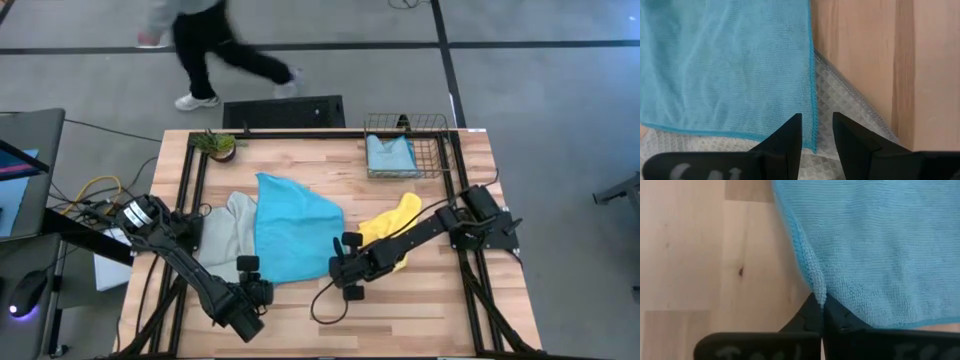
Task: Fold microfiber towels
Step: Fold the blue microfiber cloth
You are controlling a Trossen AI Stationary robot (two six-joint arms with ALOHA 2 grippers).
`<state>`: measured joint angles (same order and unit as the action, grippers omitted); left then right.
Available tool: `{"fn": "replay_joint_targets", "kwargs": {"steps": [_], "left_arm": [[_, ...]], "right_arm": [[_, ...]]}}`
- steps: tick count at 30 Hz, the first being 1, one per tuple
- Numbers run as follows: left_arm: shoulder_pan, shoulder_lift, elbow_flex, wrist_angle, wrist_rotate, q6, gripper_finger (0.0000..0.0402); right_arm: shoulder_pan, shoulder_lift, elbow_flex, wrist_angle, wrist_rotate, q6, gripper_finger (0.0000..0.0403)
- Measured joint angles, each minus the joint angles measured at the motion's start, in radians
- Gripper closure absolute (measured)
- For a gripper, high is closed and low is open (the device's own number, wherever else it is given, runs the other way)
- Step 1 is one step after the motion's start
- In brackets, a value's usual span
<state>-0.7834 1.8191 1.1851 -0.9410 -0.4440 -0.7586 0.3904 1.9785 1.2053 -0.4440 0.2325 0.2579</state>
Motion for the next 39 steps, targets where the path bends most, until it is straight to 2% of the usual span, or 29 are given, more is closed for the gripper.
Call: {"fn": "replay_joint_targets", "kwargs": {"steps": [8,23,26,32,39], "left_arm": [[0.0,0.001,-0.089,0.06,0.007,-0.03,0.0299],[0.014,0.001,-0.148,0.078,-0.013,-0.038,0.0301],[0.031,0.001,-0.147,0.077,0.019,-0.045,0.0318],[0.048,0.001,-0.145,0.075,0.084,-0.024,0.039],[0.048,0.001,-0.075,0.041,0.084,-0.021,0.0399]], "right_arm": [[-0.032,-0.018,0.0,-0.023,-0.015,-0.027,0.0396],[-0.061,-0.028,0.032,-0.028,-0.032,-0.031,0.0396],[-0.066,-0.028,0.036,-0.028,-0.033,-0.03,0.0397],[-0.072,-0.028,0.036,-0.043,-0.048,-0.03,0.0396],[-0.079,-0.028,0.037,-0.092,-0.055,-0.03,0.0396]]}}
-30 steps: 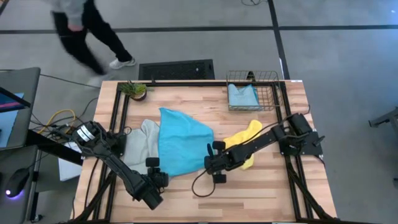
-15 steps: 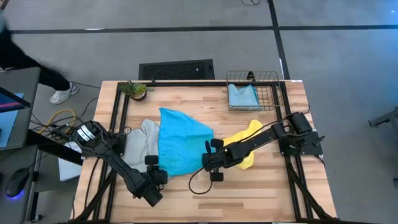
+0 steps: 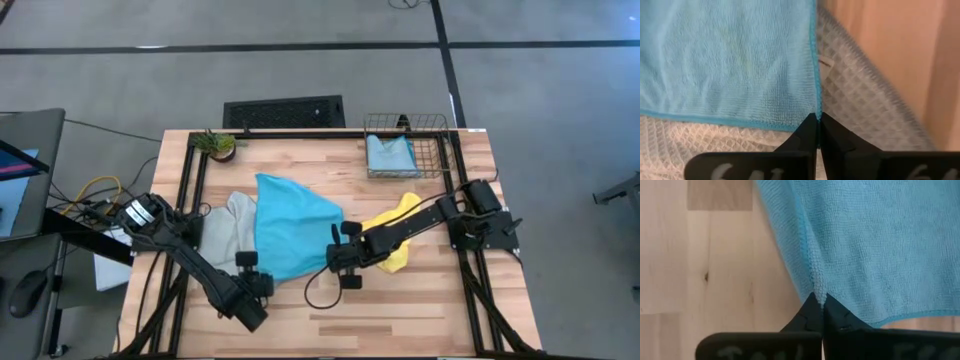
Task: Fold microfiber towels
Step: Fold the blue microfiber cloth
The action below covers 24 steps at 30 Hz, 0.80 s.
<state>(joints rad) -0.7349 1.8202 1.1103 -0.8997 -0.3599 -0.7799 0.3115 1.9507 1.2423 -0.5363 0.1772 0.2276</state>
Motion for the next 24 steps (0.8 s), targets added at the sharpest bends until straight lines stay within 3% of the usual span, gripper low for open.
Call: {"fn": "replay_joint_targets", "kwargs": {"steps": [14,24], "left_arm": [[0.014,0.0,0.154,-0.285,-0.017,-0.031,0.0401],[0.108,-0.039,0.303,-0.534,-0.115,-0.099,0.0401]], "right_arm": [[-0.028,0.0,0.135,-0.196,0.005,-0.108,0.0396],[-0.136,-0.079,0.277,-0.41,0.009,-0.243,0.0396]]}}
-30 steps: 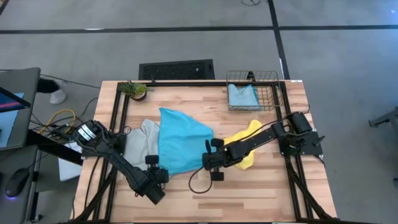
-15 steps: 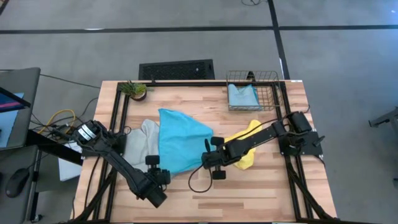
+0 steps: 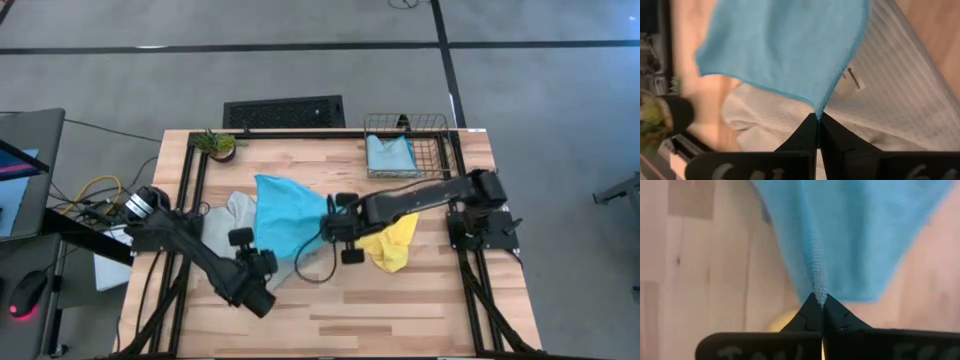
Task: Fold microfiber towels
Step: Fold the blue microfiber cloth
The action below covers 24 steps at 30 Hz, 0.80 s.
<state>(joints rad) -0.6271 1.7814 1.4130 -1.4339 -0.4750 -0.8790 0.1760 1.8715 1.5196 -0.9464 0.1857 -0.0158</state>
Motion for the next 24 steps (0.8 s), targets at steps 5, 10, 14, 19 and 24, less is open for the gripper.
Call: {"fn": "replay_joint_targets", "kwargs": {"steps": [5,10,14,19,24], "left_arm": [[0.053,-0.094,0.027,-0.058,-0.07,-0.062,0.0401],[0.135,-0.206,0.027,-0.073,-0.127,-0.103,0.0401],[0.223,-0.267,0.054,-0.082,-0.191,-0.097,0.0401],[0.348,-0.283,0.147,-0.119,-0.287,0.019,0.0401],[0.482,-0.283,0.244,-0.136,-0.419,0.159,0.0401]], "right_arm": [[-0.071,-0.139,0.006,-0.01,0.058,-0.033,0.0396],[-0.152,-0.27,0.006,-0.015,0.105,-0.076,0.0396],[-0.217,-0.333,0.005,-0.007,0.113,-0.118,0.0396],[-0.285,-0.361,0.009,0.016,0.157,-0.177,0.0397],[-0.344,-0.36,0.052,0.038,0.159,-0.233,0.0397]]}}
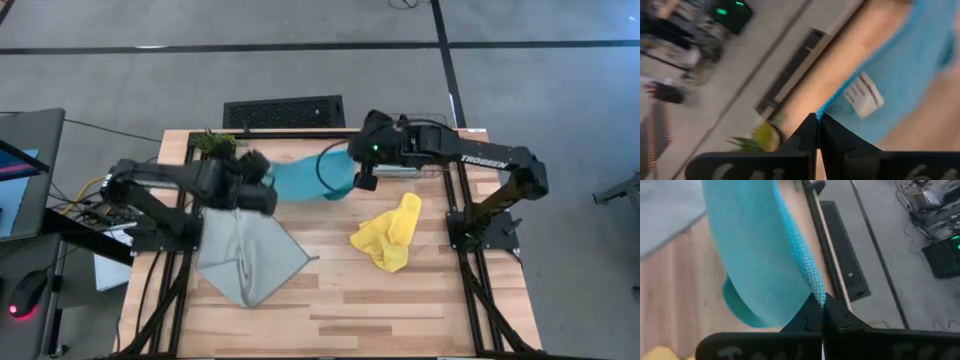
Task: Fold microfiber towels
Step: Fold the blue microfiber cloth
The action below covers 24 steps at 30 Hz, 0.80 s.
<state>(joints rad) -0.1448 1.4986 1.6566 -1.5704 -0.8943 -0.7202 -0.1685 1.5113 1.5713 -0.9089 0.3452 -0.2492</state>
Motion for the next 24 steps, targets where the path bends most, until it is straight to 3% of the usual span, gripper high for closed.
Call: {"fn": "replay_joint_targets", "kwargs": {"steps": [4,6,13,16,19,21,24], "left_arm": [[0.068,0.0,0.088,0.005,-0.12,0.083,0.0401],[0.097,-0.001,0.122,0.009,-0.104,0.183,0.0401],[0.115,0.001,0.164,0.016,-0.152,0.26,0.0402],[0.116,-0.001,0.164,0.017,-0.097,0.353,0.0402],[0.112,0.001,0.164,0.019,-0.183,0.3,0.0402],[0.117,-0.002,0.165,0.022,-0.127,0.386,0.0402],[0.121,0.002,0.164,0.024,-0.205,0.312,0.0401]], "right_arm": [[-0.035,0.003,0.053,0.025,-0.002,-0.034,0.0397],[-0.046,0.002,0.087,0.026,-0.001,-0.055,0.0397],[-0.064,0.002,0.176,0.057,0.018,-0.085,0.0397],[-0.063,-0.005,0.176,0.06,-0.014,-0.145,0.0397],[-0.061,-0.007,0.177,0.074,-0.006,-0.111,0.0397],[-0.063,-0.006,0.176,0.048,-0.044,-0.137,0.0397],[-0.068,-0.006,0.176,0.082,0.031,-0.04,0.0397]]}}
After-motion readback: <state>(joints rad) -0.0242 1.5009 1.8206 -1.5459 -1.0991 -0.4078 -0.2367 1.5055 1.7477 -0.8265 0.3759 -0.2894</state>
